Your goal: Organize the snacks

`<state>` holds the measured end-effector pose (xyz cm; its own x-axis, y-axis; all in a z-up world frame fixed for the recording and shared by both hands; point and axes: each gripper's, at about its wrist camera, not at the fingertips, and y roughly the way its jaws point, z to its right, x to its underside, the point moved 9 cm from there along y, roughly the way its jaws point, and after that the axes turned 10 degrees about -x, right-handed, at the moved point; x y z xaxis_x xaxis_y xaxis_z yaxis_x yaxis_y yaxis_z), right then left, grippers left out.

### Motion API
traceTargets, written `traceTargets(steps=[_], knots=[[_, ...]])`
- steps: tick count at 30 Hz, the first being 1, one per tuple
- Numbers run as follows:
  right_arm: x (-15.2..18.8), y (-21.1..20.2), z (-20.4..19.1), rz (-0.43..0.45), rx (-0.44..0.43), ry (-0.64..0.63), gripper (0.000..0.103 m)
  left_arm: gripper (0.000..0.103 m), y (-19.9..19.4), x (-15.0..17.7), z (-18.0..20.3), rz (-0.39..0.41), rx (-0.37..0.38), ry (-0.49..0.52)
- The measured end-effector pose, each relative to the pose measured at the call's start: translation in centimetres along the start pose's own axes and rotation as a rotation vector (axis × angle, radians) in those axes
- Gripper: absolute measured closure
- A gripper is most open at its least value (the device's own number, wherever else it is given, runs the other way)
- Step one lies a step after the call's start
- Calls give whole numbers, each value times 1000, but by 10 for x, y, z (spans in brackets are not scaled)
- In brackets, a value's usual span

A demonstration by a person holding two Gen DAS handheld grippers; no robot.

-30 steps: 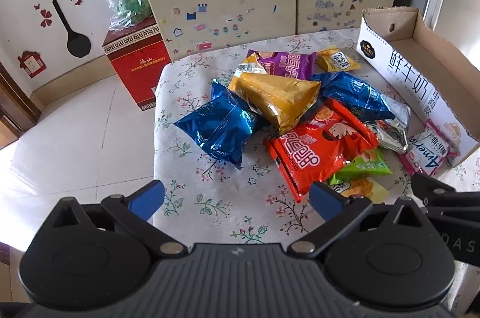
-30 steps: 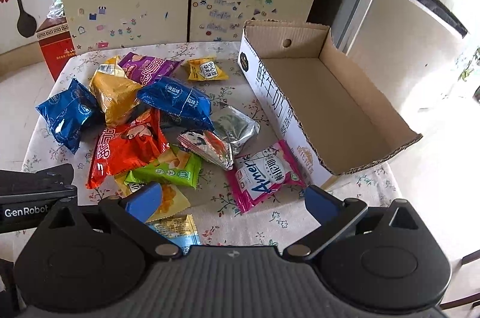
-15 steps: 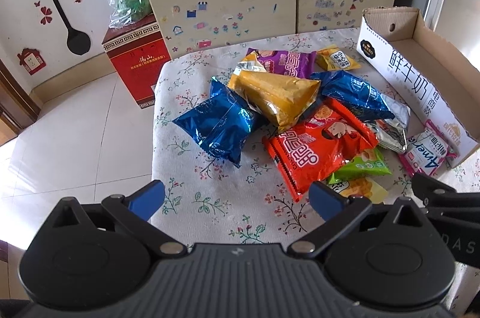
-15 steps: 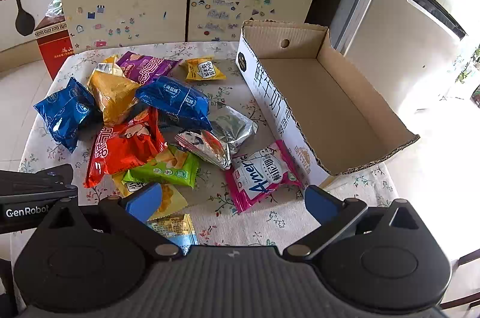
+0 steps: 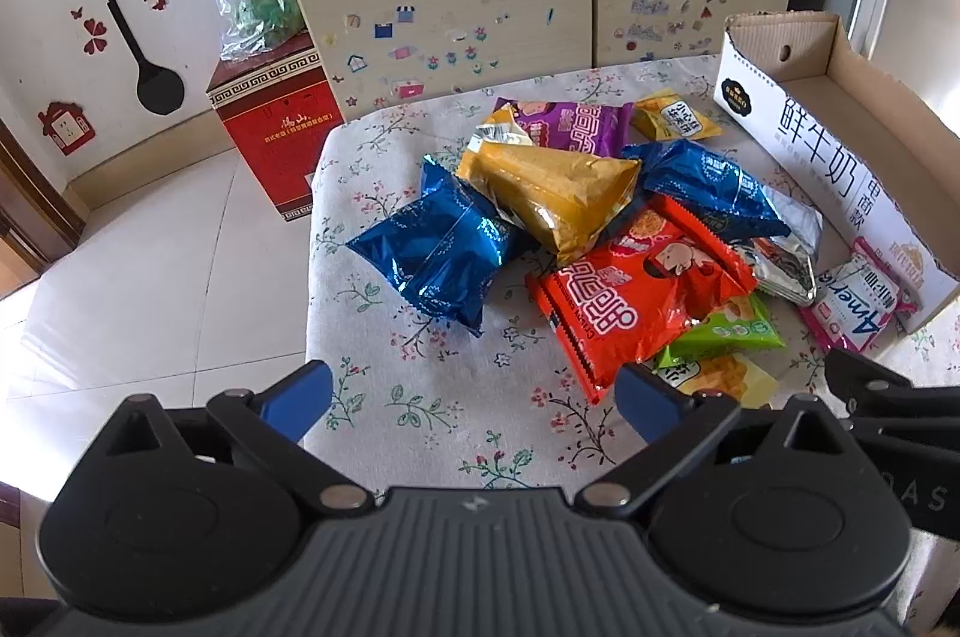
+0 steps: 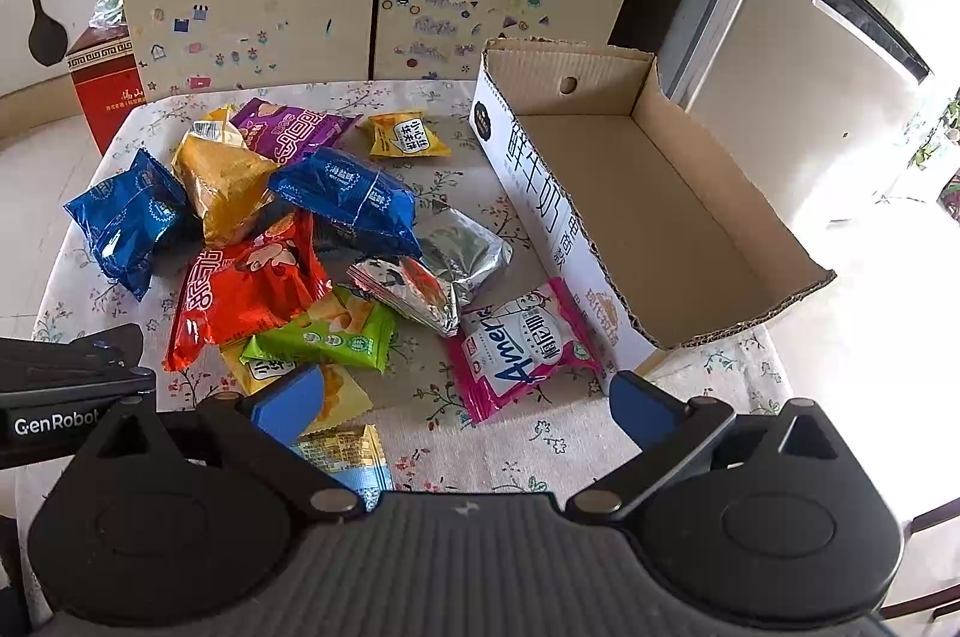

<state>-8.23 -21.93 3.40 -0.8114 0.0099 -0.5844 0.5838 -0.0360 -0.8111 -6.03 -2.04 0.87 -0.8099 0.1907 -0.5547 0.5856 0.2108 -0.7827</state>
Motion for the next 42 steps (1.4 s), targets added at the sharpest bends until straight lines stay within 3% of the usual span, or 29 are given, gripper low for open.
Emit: traceTargets(steps=[20,27,33,37,42], knots=[[3,2,1,1,10,-24,0,6,3,6,7,-3,22,-5],[-1,-12,9,71,-125,28,0,3,-1,0,-6,19,99,-59],[1,-24,23,124,-247,95,0,2,6,-13,-31,-16,181,-143],[9,-23,23,114,-303,94,1,2,12,-28,-48,-12,172,-112],[23,-16,10,78,-373,45,5,2,24,-32,-39,-55,226,-82]])
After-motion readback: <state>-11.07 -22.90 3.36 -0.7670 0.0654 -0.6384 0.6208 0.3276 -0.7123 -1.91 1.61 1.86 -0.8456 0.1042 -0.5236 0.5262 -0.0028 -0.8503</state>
